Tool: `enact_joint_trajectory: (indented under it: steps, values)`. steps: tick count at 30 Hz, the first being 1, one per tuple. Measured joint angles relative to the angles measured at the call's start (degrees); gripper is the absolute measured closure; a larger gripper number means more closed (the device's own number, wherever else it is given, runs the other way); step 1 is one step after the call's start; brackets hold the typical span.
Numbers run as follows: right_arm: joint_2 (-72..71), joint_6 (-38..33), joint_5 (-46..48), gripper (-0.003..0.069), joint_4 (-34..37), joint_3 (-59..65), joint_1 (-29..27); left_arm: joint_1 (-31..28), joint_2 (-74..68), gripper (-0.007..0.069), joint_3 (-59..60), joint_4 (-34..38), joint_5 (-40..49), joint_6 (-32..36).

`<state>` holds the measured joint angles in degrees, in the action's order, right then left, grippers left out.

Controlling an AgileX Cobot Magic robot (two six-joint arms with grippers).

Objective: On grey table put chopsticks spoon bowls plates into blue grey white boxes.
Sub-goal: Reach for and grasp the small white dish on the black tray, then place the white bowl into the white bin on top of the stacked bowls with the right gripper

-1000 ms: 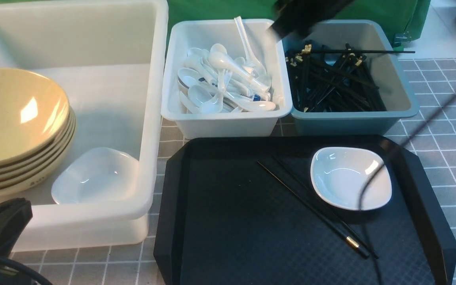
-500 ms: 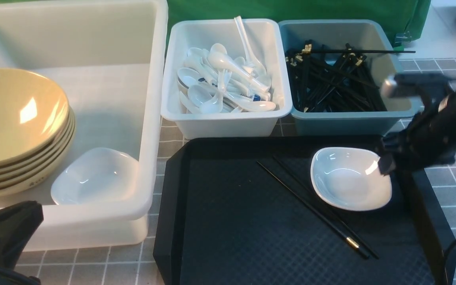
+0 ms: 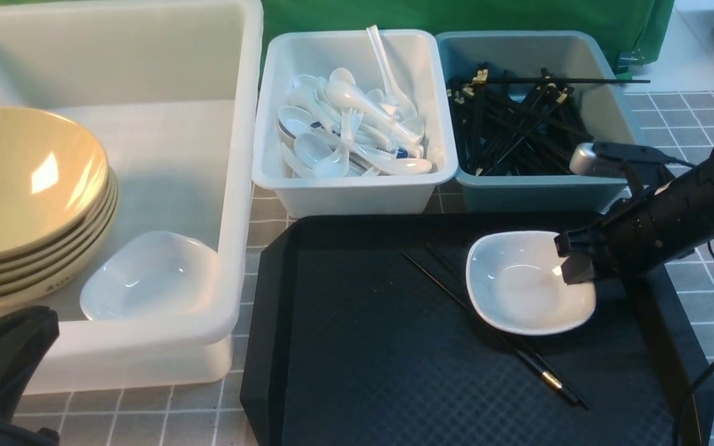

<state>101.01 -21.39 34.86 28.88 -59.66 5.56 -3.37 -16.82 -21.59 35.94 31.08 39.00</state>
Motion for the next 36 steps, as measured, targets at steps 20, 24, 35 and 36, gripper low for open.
enact_joint_trajectory:
  steps: [20,24,35,36]
  values:
    - [3.3,-12.7,3.3,0.0590,7.7,-40.0,34.9,0.0,14.7,0.0636,-3.9,-2.6,-4.9,-7.1]
    - [16.8,-12.3,3.5,0.0590,2.4,-52.1,38.6,0.0,14.7,0.0636,-3.9,-3.7,-4.1,-7.4]
    - [32.1,-9.5,5.6,0.0548,-6.8,-65.3,40.7,0.0,14.7,0.0636,-1.0,-10.5,-0.3,-7.1]
    - [32.3,-9.5,5.6,0.0529,-6.8,-65.5,40.7,0.0,14.7,0.0636,0.0,-11.1,-0.3,-7.3]
